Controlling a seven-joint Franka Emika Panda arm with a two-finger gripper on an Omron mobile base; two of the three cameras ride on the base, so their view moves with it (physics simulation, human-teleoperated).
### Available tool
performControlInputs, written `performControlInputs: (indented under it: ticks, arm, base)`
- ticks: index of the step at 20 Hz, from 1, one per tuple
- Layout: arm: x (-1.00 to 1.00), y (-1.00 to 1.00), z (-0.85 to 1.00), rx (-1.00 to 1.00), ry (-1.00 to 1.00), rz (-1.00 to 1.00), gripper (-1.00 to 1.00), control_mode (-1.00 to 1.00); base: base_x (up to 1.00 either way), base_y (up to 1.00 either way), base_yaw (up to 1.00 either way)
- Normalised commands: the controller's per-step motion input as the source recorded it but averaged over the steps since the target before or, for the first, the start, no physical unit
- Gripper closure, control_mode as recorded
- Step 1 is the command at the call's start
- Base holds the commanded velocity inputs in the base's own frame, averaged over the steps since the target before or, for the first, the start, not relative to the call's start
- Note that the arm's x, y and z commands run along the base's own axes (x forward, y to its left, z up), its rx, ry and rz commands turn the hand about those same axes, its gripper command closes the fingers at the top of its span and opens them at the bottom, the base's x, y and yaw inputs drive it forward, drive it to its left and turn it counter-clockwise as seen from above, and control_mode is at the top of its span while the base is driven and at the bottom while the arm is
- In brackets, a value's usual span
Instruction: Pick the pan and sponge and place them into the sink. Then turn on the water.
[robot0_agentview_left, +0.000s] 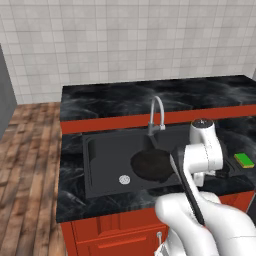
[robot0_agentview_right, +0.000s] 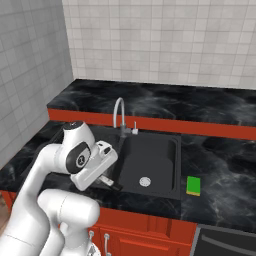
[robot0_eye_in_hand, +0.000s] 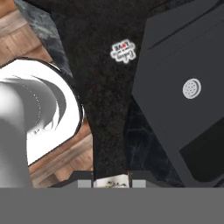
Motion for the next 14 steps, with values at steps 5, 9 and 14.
performControlInputs:
  ticks: [5, 9, 14]
  arm:
    - [0.21, 0.25, 0.00, 0.00, 0.00, -0.14, 1.00, -1.00]
    - [0.44, 0.18, 0.00, -0.01, 0.00, -0.11, 1.00, -1.00]
    - [0.60, 0.15, 0.00, -0.03, 0.02, -0.05, 1.00, -1.00]
  base:
    - [0.00, 0.00, 0.00]
    - [0.00, 0.00, 0.00]
    - [0.00, 0.00, 0.00]
